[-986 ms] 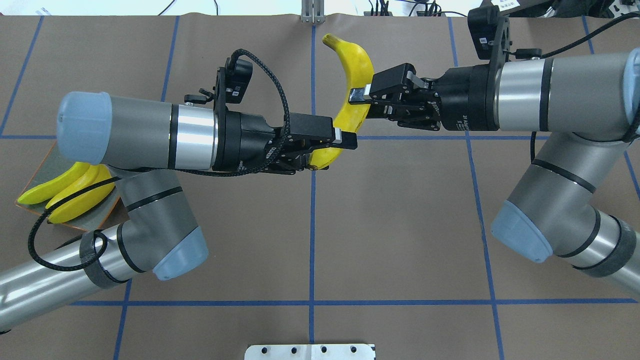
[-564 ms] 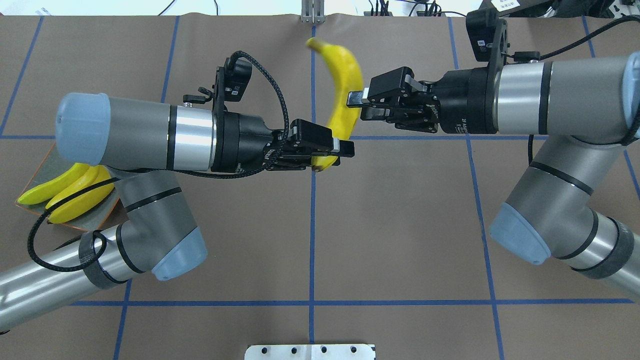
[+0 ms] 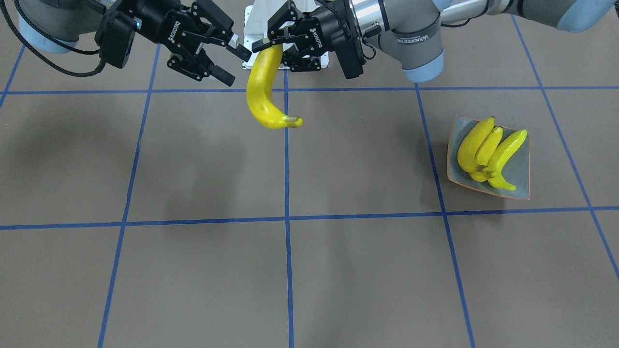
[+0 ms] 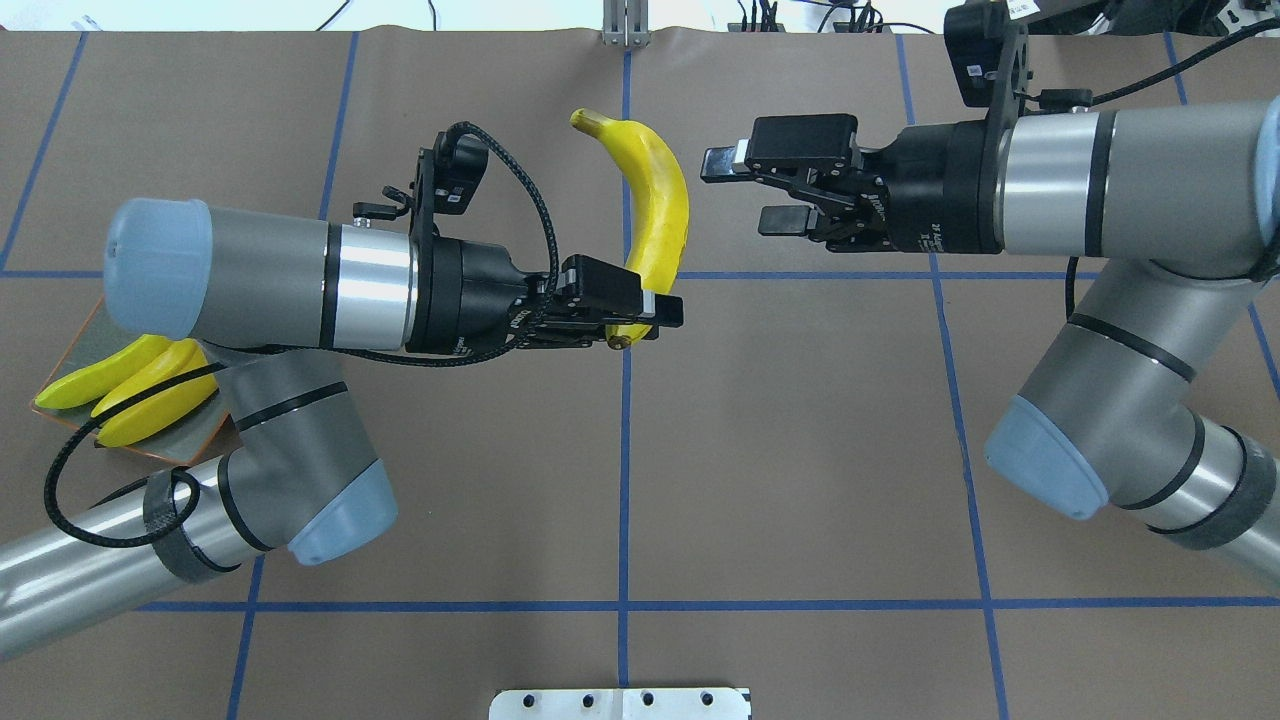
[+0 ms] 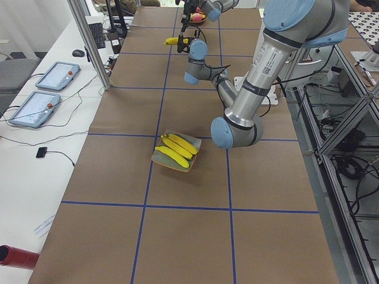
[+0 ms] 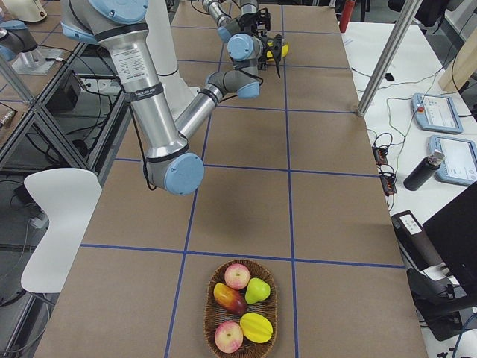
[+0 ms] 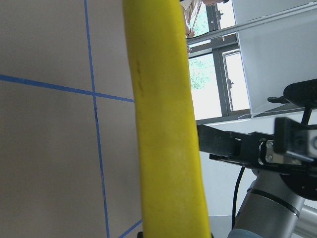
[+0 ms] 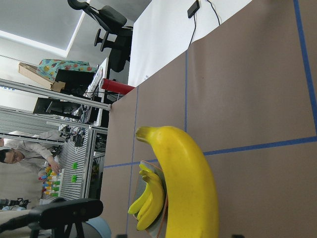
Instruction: Transfer all bananas from basket to plate
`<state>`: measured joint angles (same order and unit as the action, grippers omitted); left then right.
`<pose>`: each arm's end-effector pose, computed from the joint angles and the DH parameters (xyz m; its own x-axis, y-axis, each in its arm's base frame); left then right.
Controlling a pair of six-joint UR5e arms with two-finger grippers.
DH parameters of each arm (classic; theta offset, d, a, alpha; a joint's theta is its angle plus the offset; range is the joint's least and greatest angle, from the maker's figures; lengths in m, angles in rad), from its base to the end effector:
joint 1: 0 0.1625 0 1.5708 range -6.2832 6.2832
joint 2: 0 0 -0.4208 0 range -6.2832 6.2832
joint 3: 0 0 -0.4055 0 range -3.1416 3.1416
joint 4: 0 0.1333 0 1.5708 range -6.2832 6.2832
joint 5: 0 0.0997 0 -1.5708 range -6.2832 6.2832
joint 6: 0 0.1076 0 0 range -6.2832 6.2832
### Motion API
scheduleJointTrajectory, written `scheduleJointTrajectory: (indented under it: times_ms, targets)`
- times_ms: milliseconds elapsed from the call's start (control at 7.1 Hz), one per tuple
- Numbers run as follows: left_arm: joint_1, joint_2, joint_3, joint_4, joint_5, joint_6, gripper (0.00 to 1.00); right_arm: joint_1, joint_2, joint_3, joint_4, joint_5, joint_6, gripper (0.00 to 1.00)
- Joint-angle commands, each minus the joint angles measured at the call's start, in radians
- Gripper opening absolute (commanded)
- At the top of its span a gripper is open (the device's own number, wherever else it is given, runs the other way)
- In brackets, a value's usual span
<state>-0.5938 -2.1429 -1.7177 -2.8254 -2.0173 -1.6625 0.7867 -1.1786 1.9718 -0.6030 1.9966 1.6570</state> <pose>0.4347 -0.3982 0.1195 -0.3396 0.1296 -0.9316 0.1449 0.9858 0.0843 -0.3062 -0.4328 0.1460 -0.1639 -0.0533 0.9850 -0.3455 0.9384 -0.0067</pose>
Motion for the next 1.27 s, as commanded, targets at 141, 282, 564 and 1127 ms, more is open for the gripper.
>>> scheduleJointTrajectory:
  times_ms: [141,282,564,1127]
  targets:
    - [-0.021,0.234,-0.051,0.003,-0.003,0.131,0.00,0.129,-0.054,-0.007,-0.256,0.021,-0.061,1.00]
    - [-0.033,0.365,-0.104,0.003,-0.011,0.232,0.00,0.162,-0.099,-0.008,-0.376,0.021,-0.182,1.00]
    - [-0.157,0.553,-0.134,0.000,-0.137,0.401,0.00,0.228,-0.212,-0.022,-0.478,0.024,-0.424,1.00]
    - [-0.278,0.797,-0.103,0.004,-0.235,0.804,0.00,0.423,-0.387,-0.166,-0.475,0.100,-0.930,1.00]
